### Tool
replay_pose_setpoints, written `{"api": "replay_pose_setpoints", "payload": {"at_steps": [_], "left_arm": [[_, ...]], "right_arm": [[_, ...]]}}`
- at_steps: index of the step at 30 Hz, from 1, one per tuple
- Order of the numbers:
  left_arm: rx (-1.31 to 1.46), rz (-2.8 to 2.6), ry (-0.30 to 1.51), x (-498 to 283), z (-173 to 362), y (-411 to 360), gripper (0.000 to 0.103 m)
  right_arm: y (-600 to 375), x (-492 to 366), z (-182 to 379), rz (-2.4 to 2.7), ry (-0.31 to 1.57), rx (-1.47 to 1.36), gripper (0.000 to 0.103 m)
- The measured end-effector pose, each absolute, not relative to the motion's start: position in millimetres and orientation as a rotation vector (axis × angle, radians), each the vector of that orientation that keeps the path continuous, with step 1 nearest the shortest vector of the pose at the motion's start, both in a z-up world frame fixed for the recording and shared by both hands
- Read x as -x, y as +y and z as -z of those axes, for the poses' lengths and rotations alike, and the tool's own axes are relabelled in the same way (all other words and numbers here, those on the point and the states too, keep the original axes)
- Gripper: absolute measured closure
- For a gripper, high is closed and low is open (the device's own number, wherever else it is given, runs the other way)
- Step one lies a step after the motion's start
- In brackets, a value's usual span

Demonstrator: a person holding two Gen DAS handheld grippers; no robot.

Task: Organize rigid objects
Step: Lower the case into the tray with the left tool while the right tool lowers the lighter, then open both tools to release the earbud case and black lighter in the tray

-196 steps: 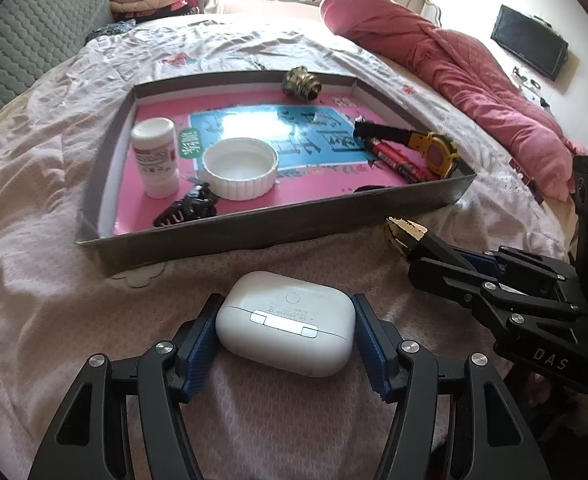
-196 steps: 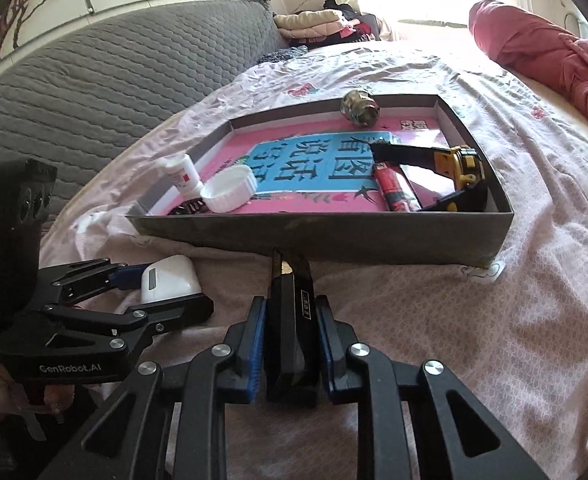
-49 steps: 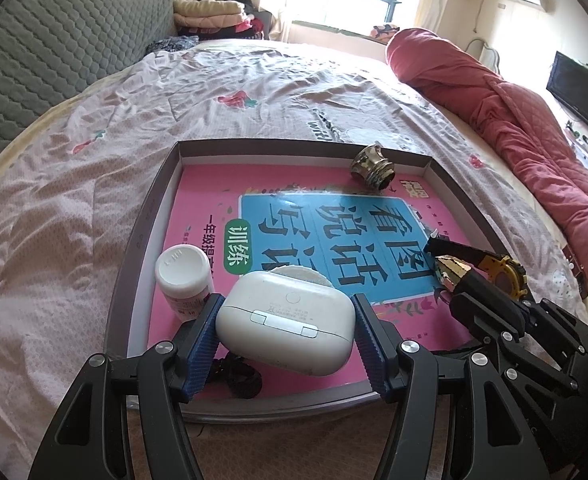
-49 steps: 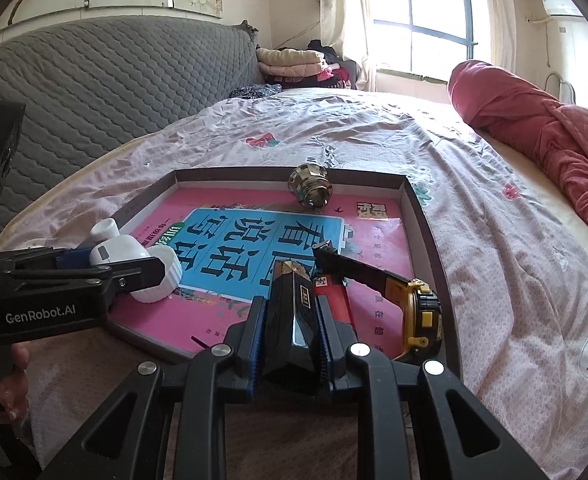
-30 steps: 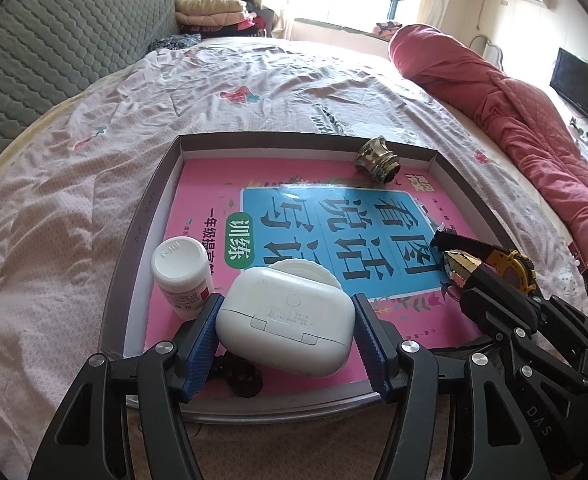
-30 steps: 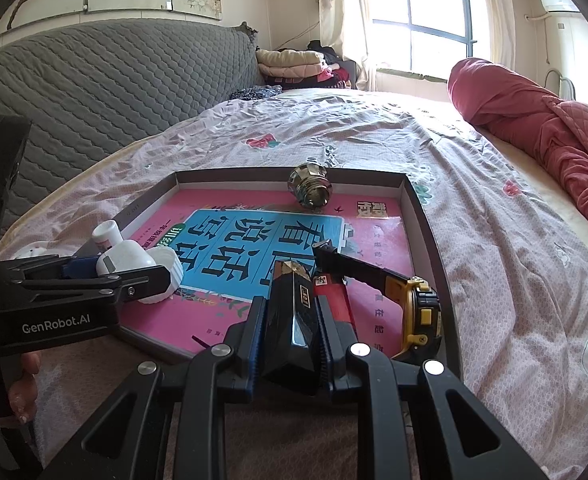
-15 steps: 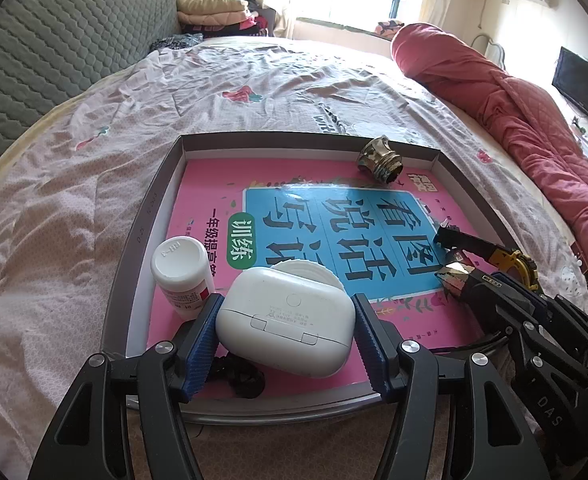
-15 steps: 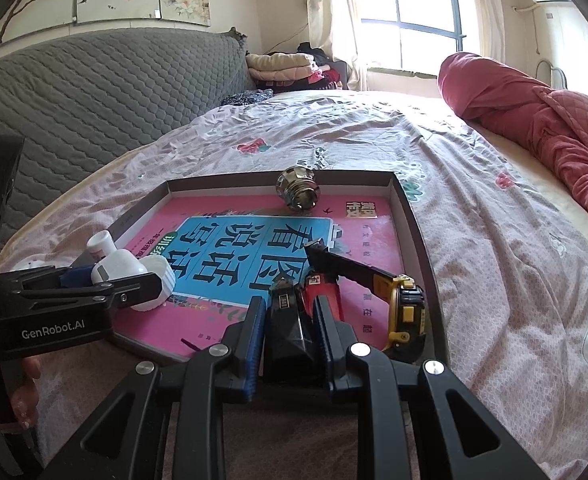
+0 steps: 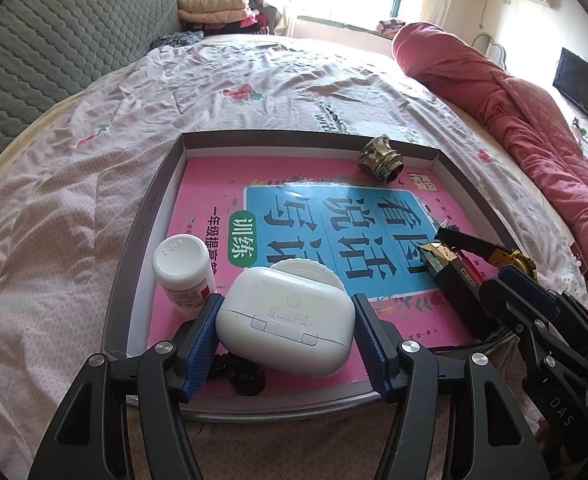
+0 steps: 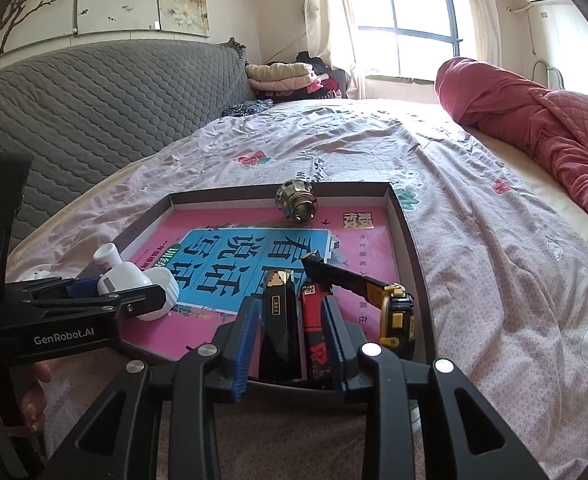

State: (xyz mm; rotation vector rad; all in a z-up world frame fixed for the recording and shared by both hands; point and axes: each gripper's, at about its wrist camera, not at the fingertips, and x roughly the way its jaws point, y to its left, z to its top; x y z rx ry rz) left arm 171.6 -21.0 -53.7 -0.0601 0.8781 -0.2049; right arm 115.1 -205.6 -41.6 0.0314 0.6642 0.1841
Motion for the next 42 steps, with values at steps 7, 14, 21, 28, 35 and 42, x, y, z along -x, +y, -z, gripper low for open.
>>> {"api": "replay_pose_setpoints", "payload": {"at_steps": [7, 14, 21, 28, 35, 42], "left_arm": [[0.062, 0.206, 0.881, -171.0, 54.1, -20.6, 0.038], [0.057, 0.194, 0.892, -170.0, 53.6, -20.8, 0.038], [0.042, 0.181, 0.895, -166.6, 49.9, -21.1, 0.038], [0.032, 0.173, 0.873, -161.8, 38.9, -20.2, 0.038], [0.024, 0.170, 0.852, -155.7, 30.0, -20.4, 0.038], [0.024, 0.160, 0.833, -146.9, 21.4, -16.7, 0.037]], "right_arm": [[-205.5, -114.9, 41.2, -0.186, 0.662, -0.031, 0.070], [-206.5, -113.7, 39.5, -0.184, 0.660, -0.028, 0.060], [-207.1, -110.1, 37.1, -0.176, 0.657, -0.020, 0.052], [-208.8, -106.0, 32.4, -0.159, 0.645, -0.014, 0.051], [-208.3, -101.6, 28.4, -0.141, 0.634, -0.011, 0.048], [-207.8, -97.0, 23.7, -0.132, 0.628, -0.012, 0.047]]}}
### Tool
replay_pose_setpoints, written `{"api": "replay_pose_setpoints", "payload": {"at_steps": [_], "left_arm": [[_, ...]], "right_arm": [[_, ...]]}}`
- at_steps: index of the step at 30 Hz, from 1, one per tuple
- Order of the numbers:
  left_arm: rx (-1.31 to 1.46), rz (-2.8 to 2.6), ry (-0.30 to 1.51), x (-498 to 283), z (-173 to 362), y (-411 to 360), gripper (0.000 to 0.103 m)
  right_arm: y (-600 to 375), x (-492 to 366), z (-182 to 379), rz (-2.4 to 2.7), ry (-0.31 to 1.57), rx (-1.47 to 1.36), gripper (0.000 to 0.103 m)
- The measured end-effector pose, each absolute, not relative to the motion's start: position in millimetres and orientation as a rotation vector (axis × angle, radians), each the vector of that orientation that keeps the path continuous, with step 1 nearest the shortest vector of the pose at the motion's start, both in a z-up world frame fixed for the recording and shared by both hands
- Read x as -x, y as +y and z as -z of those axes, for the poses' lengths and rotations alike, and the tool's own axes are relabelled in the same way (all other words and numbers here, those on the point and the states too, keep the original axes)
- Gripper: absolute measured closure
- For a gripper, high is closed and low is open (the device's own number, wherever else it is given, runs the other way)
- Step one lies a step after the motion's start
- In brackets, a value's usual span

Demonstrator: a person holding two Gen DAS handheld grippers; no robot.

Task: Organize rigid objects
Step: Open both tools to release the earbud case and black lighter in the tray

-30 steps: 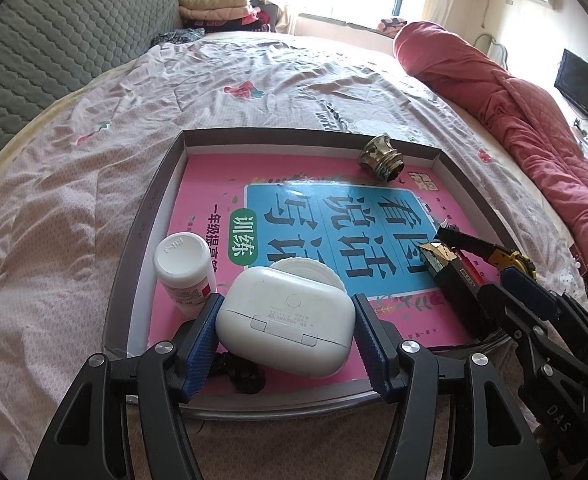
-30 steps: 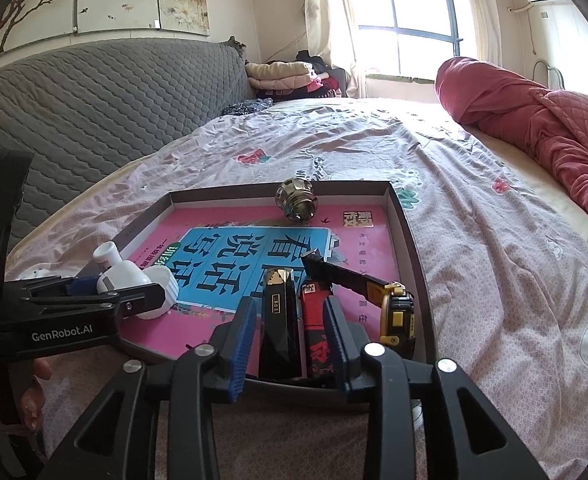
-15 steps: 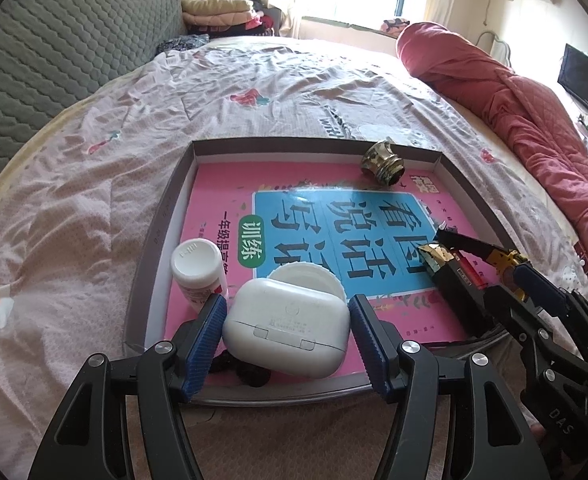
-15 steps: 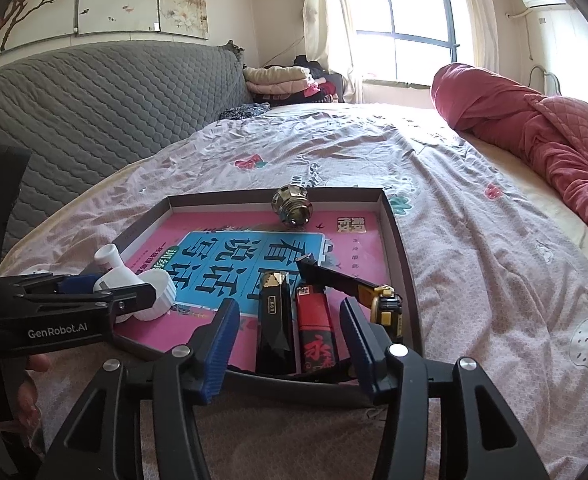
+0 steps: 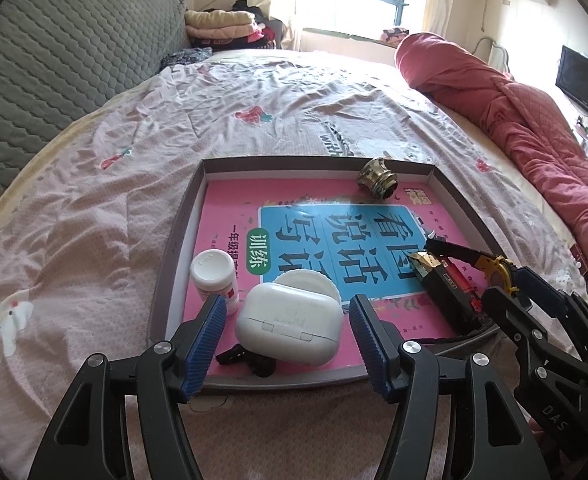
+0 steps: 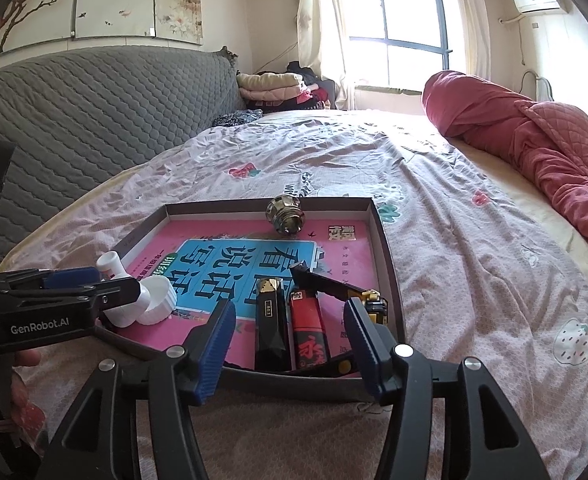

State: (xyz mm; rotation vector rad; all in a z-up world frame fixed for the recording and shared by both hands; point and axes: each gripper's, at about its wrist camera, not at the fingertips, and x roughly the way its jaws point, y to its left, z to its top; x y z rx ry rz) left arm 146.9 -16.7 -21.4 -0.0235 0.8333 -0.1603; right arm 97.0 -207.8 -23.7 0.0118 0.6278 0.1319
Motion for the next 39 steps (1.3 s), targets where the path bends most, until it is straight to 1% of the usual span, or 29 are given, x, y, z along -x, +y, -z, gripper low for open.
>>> {"api": "replay_pose_setpoints", "payload": {"at_steps": [8, 12, 27, 39], "left_arm": [[0.035, 0.147, 0.824, -138.5, 14.3, -10.9, 0.036], [0.039, 0.146, 0.822, -136.2, 11.9, -9.4, 0.033], [0.033, 0.132, 0.804, -121.3, 0.5, -3.4, 0.029], [0.014, 0.087, 0.763, -107.7, -14.1, 3.3, 0.028]], "right_arm": [[-207.0, -89.7, 18.4, -0.112, 0.619, 0.000, 0.047], [-207.1, -87.3, 15.9, -0.100, 0.614, 0.001, 0.047], [-198.6, -80.8, -1.7, -0.075, 0.588, 0.003, 0.047], [-191.6, -74.8, -9.0, -0.067, 0.575, 0.015, 0.047]]}}
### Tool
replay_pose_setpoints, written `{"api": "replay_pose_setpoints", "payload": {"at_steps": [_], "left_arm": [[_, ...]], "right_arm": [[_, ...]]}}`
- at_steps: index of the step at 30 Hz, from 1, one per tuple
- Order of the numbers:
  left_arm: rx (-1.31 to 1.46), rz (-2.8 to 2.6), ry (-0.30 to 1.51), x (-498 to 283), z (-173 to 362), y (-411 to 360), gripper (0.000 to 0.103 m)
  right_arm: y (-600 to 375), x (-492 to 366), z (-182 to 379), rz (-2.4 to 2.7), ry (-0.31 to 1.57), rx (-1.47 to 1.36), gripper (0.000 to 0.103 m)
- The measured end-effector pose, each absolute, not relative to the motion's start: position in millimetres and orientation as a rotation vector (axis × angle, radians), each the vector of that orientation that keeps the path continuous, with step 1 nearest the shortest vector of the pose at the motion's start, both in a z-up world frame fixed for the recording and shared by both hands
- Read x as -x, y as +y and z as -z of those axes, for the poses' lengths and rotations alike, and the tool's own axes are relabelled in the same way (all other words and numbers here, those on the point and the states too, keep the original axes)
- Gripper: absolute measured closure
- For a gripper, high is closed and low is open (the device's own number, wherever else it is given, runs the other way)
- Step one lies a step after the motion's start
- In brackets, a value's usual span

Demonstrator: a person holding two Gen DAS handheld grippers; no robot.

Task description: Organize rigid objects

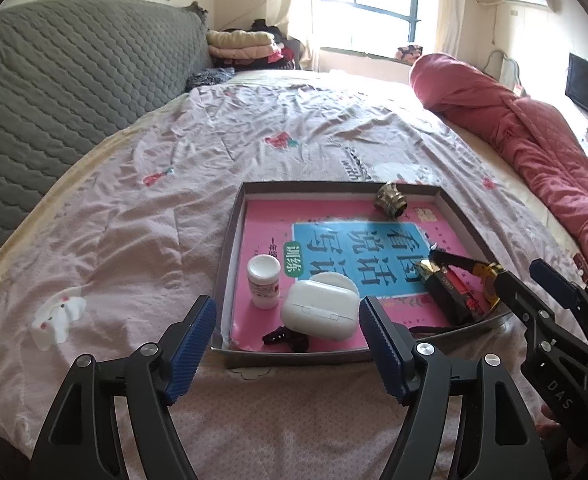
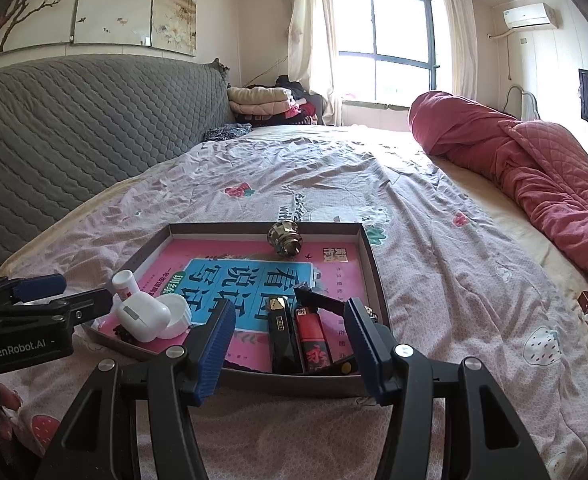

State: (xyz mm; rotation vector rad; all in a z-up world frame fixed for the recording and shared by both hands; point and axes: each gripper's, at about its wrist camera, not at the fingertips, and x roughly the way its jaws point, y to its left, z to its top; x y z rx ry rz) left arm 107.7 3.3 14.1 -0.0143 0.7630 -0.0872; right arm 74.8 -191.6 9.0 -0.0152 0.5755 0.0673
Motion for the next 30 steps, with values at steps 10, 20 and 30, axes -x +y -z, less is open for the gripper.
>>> {"api": "replay_pose_setpoints", "payload": {"at_steps": [10, 20, 30], "left_arm": [[-0.008, 0.047, 0.736, -97.0, -30.6, 10.6, 0.027], [-0.002, 0.046, 0.712, -81.8, -43.6, 20.5, 0.027], [0.001, 0.022, 0.714, -62.1, -48.3, 26.0, 0.027]], "right_arm": [[-190.3, -69.6, -20.9, -0.038, 0.569, 0.008, 0.047], [-188.0, -58.8, -36.2, -0.014, 0.550, -0.008, 0.047], [-184.7, -41.0, -41.3, 0.001, 0.554, -0.009, 0.047]]}}
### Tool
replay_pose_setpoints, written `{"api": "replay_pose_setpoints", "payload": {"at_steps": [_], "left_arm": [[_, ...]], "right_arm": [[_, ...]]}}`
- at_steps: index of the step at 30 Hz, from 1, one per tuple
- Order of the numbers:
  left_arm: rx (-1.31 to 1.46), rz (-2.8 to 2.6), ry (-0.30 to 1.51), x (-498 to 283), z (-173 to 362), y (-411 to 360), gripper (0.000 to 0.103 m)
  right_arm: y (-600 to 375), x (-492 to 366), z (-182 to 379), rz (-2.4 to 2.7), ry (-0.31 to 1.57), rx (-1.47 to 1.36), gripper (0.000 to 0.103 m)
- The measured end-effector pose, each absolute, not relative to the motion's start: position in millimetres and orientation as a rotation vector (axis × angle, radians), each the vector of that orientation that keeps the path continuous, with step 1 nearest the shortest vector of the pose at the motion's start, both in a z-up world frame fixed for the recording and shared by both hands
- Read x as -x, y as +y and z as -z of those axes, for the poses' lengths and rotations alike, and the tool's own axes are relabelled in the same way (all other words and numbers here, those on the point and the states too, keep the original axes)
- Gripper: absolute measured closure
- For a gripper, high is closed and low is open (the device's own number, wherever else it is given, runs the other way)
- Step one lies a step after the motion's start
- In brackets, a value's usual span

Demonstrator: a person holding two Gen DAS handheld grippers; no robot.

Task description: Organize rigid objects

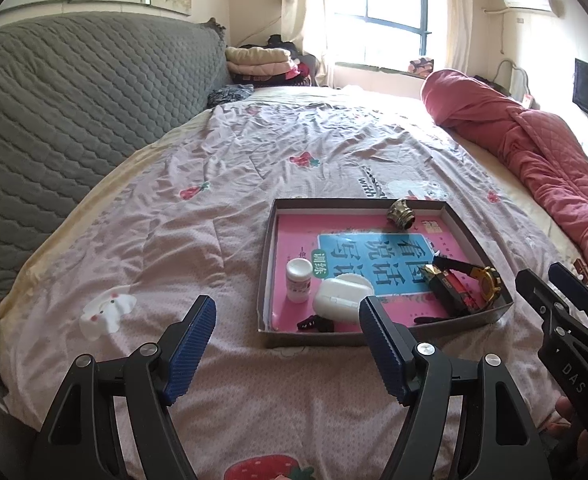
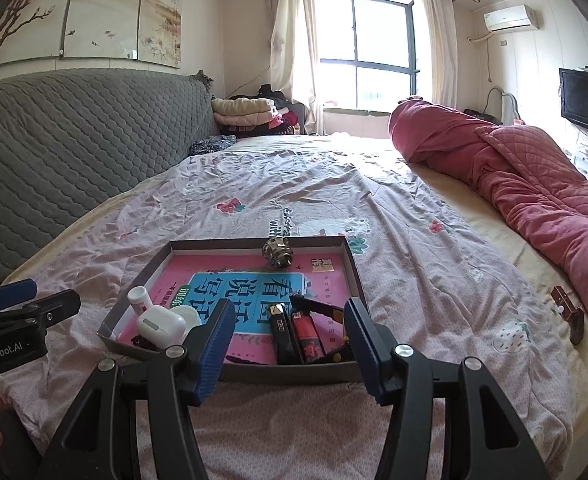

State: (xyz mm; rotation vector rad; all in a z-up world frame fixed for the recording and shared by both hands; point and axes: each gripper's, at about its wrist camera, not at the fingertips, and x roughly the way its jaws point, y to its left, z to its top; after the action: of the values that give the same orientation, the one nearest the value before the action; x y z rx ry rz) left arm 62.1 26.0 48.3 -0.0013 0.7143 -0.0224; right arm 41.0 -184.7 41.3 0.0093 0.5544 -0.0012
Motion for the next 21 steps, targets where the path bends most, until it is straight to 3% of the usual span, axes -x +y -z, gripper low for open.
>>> {"api": "replay_pose_setpoints", "payload": {"at_steps": [21], "left_arm": [[0.052, 0.082, 0.756, -25.7, -41.4, 17.9, 0.027]], "right_arm": [[-180.7, -4.0, -31.7, -0.011, 0.602, 0.002, 0.047]]}}
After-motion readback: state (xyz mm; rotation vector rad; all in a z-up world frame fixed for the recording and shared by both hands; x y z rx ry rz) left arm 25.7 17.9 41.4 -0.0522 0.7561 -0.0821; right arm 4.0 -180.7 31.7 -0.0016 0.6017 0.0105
